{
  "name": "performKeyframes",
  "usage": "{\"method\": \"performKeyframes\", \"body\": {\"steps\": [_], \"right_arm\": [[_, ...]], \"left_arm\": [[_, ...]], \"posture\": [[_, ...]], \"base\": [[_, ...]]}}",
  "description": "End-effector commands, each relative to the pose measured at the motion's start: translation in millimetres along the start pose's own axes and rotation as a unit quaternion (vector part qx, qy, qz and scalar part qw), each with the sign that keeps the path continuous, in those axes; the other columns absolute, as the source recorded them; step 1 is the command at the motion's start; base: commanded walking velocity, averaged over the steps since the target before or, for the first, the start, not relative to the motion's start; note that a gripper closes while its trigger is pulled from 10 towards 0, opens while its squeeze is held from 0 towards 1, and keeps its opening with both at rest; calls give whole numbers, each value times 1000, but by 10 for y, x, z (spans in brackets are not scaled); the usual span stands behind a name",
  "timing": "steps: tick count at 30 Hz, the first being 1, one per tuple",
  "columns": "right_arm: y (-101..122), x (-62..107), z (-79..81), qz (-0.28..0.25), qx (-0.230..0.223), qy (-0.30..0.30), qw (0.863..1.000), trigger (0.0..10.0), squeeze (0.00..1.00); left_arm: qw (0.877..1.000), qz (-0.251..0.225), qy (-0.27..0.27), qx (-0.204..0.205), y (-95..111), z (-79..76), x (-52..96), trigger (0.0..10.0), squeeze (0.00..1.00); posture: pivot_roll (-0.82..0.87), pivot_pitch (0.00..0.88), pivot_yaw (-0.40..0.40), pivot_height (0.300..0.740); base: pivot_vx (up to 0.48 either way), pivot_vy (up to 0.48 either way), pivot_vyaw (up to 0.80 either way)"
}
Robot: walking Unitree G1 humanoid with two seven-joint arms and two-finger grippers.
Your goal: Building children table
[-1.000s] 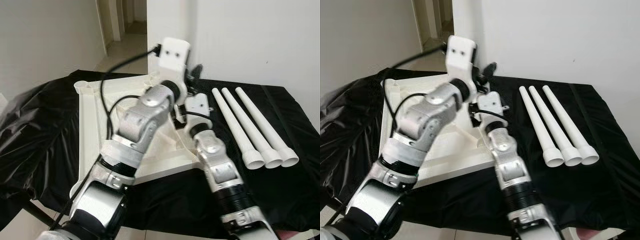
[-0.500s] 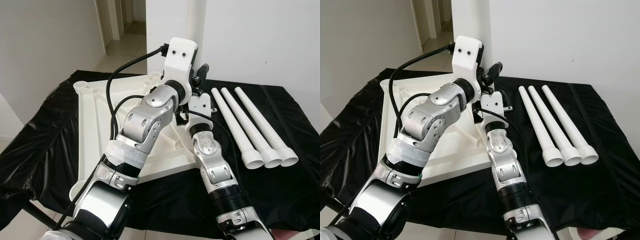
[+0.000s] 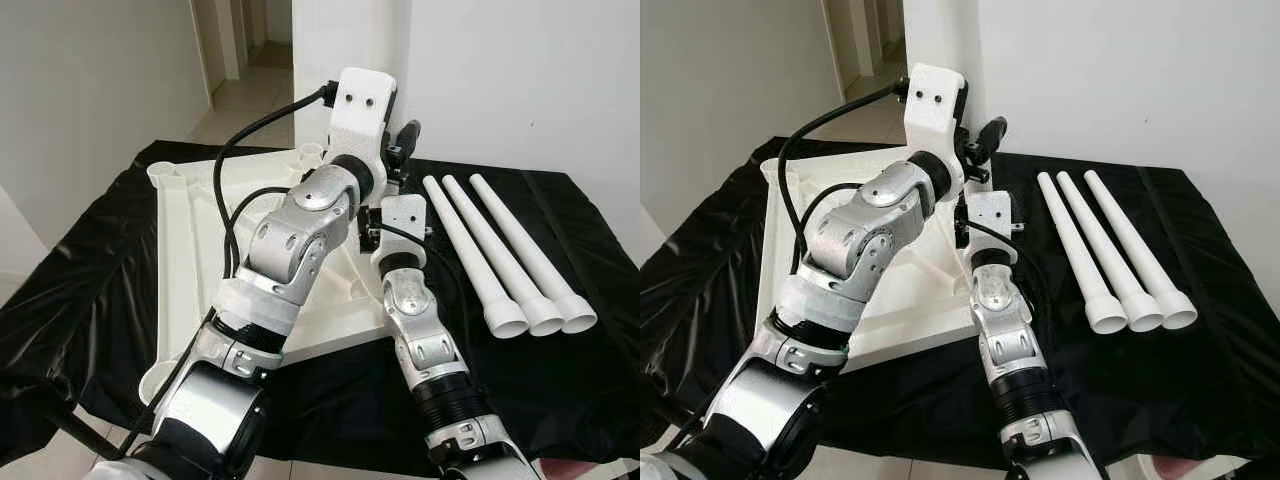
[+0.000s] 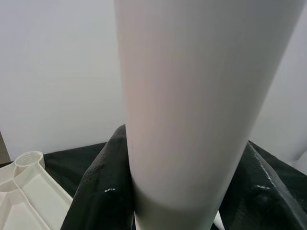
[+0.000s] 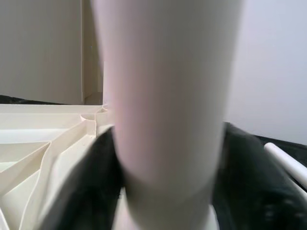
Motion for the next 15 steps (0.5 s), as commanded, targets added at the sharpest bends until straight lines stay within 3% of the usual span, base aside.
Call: {"method": "performKeyframes", "body": {"steps": [1,2,5,15], "right_arm": [[43,-19,-1,-14,6,-4,1000,3569,0],[43,-19,-1,-14,6,-4,1000,3569,0],[66,-32,0,-23,13,-5,1000,0,0],[60,-37,-11,-23,17,-14,999,0,0]], "left_arm": [[1000,-13,23,-10,71,19,3,10000,0],[1000,-13,23,-10,71,19,3,10000,0],[1000,-10,20,-10,58,5,-2,10000,0],[1000,-8,14,-6,36,-21,-4,10000,0]], "posture": [[-4,16,33,740],[-4,16,33,740],[-4,17,33,740],[-4,17,36,740]], "base": [[0,0,0],[0,0,0],[0,0,0],[0,0,0]]}}
Point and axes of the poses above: a point about 5 cm out from each wrist's last joint towards the gripper, its own x axis pointing back from the gripper into the wrist, its own y axis along the axis of the wrist's last joint, z = x × y, the point moved 1 cm from there along -x, pointing out of the wrist towards the gripper, and after that the axes turned 11 degrees about x, right-handed, at the moved point
